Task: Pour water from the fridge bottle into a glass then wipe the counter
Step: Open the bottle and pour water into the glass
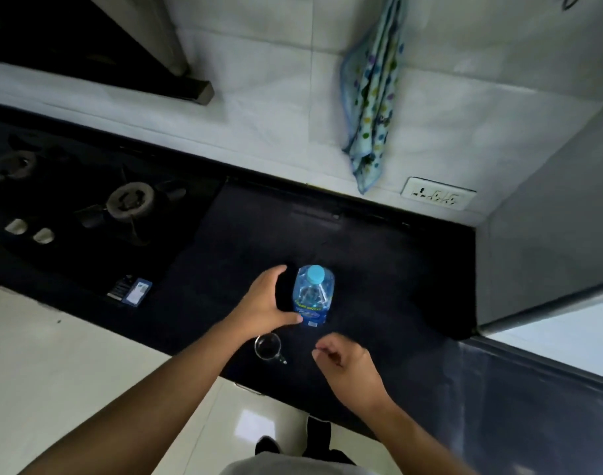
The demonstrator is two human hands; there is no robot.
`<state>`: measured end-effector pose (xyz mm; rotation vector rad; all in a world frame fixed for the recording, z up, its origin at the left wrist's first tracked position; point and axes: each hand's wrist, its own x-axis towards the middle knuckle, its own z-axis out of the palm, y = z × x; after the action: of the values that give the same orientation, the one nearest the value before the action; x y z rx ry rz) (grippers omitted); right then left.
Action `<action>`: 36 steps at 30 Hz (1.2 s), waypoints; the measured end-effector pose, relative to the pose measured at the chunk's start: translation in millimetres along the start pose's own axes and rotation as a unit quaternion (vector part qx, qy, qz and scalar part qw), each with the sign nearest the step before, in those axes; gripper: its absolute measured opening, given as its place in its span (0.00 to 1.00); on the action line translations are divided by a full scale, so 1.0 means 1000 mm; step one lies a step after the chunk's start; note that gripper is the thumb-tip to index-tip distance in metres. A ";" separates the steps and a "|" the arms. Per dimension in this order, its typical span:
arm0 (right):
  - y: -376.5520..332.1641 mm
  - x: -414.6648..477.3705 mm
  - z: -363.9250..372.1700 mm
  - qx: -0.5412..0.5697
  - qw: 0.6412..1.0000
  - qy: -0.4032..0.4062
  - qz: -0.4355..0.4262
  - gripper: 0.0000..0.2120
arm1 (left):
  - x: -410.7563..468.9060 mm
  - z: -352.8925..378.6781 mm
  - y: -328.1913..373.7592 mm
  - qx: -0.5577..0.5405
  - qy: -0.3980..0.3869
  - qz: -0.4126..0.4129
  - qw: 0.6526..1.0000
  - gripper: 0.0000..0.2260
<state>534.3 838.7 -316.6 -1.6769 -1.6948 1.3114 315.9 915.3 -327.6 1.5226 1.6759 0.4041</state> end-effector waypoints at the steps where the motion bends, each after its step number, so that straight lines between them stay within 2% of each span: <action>1: -0.008 -0.001 -0.007 0.016 1.000 0.012 -0.015 0.02 | 0.013 0.001 0.009 0.005 -0.029 0.006 1.000 0.53; 3: -0.023 0.002 -0.021 0.044 0.997 0.037 -0.047 0.03 | 0.031 0.004 0.016 0.003 -0.096 0.018 0.995 0.55; 5: -0.037 0.012 -0.034 0.057 0.993 0.061 -0.086 0.02 | 0.042 0.009 0.013 -0.012 -0.140 0.029 0.990 0.51; 7: -0.051 0.027 -0.044 0.048 0.989 0.078 -0.117 0.03 | 0.047 0.014 0.005 -0.018 -0.144 0.035 0.989 0.46; 9: -0.062 0.044 -0.050 0.011 0.990 0.073 -0.122 0.09 | 0.049 0.017 0.002 -0.022 -0.143 0.033 0.989 0.44; 11: -0.071 0.061 -0.050 -0.060 0.989 0.058 -0.119 0.17 | 0.050 0.019 0.003 -0.019 -0.140 0.036 0.989 0.43; 13: -0.077 0.074 -0.046 -0.160 0.979 0.046 -0.116 0.20 | 0.050 0.022 0.006 -0.015 -0.134 0.032 0.990 0.43; 17: -0.080 0.091 -0.037 -0.383 0.912 0.068 -0.127 0.22 | 0.047 0.033 0.006 -0.011 -0.094 0.025 0.995 0.44; 20: -0.081 0.098 -0.038 -0.437 0.889 0.066 -0.120 0.21 | 0.040 0.037 0.008 -0.026 -0.076 0.034 0.996 0.44; 22: -0.082 0.099 -0.044 -0.427 0.892 0.062 -0.134 0.20 | 0.033 0.036 0.015 -0.040 -0.067 0.041 0.996 0.41; 25: -0.088 0.093 -0.066 -0.339 0.918 0.078 -0.190 0.16 | 0.018 0.027 0.032 -0.081 -0.049 0.063 0.994 0.39; 30: -0.117 0.073 -0.110 -0.162 0.958 0.105 -0.214 0.16 | -0.023 -0.002 0.063 -0.134 -0.006 0.112 0.985 0.44; 33: -0.138 0.058 -0.120 -0.109 0.952 0.105 -0.265 0.16 | -0.046 -0.023 0.076 -0.133 0.016 0.141 0.981 0.44; 36: -0.157 0.051 -0.115 -0.126 0.939 0.104 -0.304 0.17 | -0.066 -0.037 0.082 -0.129 0.065 0.137 0.980 0.41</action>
<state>535.2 950.4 -149.1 -1.1936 -2.0773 0.6281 339.7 881.7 -224.1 1.5608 1.4448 0.8496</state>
